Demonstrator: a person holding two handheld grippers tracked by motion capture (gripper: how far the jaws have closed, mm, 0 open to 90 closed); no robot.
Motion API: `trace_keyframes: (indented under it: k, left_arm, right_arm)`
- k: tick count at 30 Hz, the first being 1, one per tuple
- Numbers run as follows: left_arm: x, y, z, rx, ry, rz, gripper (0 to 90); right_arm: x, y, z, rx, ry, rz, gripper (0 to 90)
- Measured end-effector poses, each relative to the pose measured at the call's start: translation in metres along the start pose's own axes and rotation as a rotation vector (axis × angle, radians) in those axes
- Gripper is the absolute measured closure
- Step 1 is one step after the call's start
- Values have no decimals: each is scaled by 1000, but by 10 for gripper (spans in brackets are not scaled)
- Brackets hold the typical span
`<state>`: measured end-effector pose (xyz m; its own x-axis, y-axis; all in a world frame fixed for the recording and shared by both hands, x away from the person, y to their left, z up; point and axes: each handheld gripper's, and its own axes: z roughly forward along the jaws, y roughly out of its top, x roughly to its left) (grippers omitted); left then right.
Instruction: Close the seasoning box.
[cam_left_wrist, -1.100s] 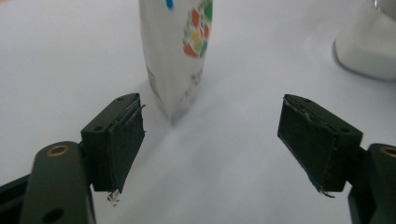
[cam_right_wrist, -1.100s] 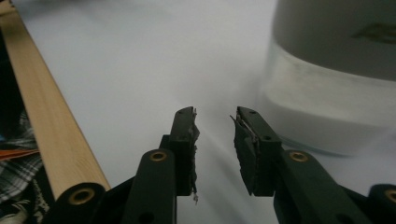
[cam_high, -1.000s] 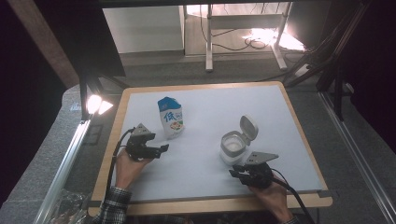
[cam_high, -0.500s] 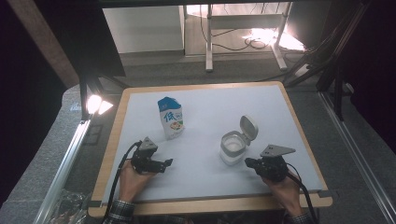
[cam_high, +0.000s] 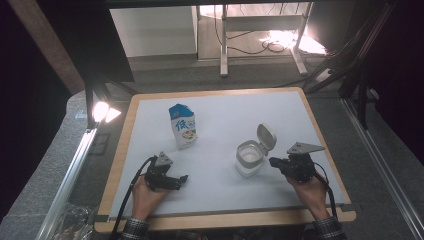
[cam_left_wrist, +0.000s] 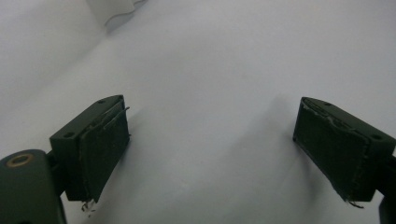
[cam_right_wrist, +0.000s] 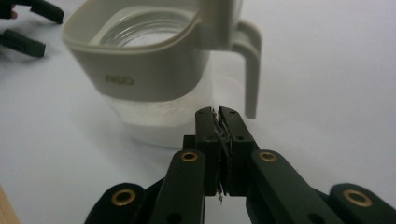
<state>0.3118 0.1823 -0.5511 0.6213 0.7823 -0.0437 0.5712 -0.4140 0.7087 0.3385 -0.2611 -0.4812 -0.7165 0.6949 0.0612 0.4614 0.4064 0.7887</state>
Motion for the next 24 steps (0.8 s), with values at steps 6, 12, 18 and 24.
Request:
trace_keyframes:
  k: [6, 12, 18, 24]
  left_arm:
    - [0, 0, 0, 1, 2, 0, 101]
    - [0, 0, 0, 1, 3, 1, 101]
    - [0, 0, 0, 1, 4, 0, 101]
    - [0, 0, 0, 0, 4, 1, 101]
  right_arm:
    - [-14, 10, -3, -28, 1, 27, 866]
    - [-25, 21, -4, -56, -6, 43, 861]
    - [-30, 33, -4, -69, -1, 41, 855]
    - [-29, 45, -5, -85, 11, 33, 851]
